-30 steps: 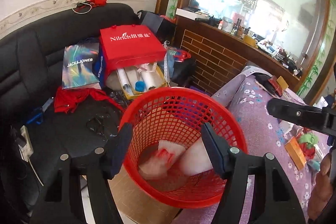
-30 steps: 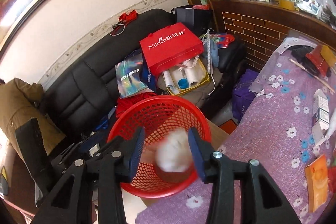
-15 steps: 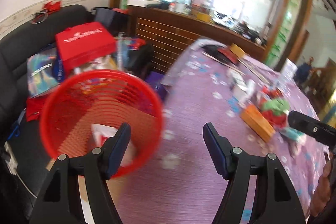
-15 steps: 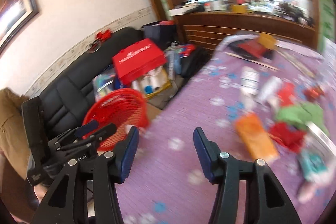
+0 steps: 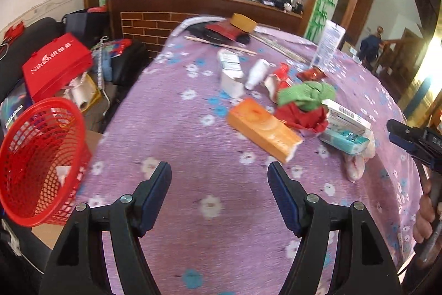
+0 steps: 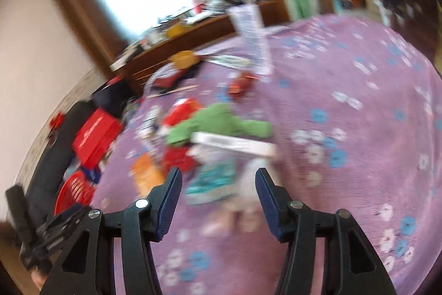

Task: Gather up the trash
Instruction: 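Grasp the clear plastic bag with the right tool while the left tool grasps the orange box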

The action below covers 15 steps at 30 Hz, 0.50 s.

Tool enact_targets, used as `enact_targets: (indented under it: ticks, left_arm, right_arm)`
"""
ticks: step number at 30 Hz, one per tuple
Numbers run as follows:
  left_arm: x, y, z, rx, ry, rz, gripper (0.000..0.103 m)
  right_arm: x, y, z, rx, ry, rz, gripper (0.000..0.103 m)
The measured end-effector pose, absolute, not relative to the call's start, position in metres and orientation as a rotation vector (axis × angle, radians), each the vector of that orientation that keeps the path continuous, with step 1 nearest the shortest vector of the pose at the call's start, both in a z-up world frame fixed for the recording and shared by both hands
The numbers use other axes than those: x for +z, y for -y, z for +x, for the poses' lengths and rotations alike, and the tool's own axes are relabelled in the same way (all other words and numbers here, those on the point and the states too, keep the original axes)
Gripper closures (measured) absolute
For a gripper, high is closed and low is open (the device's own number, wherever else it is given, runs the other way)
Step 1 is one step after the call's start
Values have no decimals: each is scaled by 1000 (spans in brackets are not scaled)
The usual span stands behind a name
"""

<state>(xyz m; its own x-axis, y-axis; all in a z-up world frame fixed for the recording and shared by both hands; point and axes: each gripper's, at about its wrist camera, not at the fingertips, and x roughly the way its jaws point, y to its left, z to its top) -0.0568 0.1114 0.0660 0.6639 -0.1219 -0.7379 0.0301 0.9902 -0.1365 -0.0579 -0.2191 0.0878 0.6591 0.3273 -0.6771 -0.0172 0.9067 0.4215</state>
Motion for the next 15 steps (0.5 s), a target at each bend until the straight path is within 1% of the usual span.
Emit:
enact_targets:
  ticks: [3,5,8,10,11,13,15]
  left_arm:
    - [65,-99,-45,-91,-867,-109,31]
    - [63,-96,-36,-82,-881,-114,29]
    - [58,-93,-21,-70,-919,-145,29]
    - [55,-92,-11,-60,-936,-170,29]
    - [53,-92,-6,-50,-947,-184,29]
    - [50,-91,6,-37,-967,-214,29]
    - [47,-89,17,-27,-983,-246,29]
  right_arm:
    - [74,234,-46,177,-857,427,43]
    - [63,236,-37,187,-872,442,44]
    - [45,233,-29,200,-894,445,55]
    - [35,230,-24,221,-906,448,69]
    - [32,231,-25,239,-904,446,69]
    - [33,228,-28,312,-880,446,74]
    - [42,220,-35,428,-837,440,75]
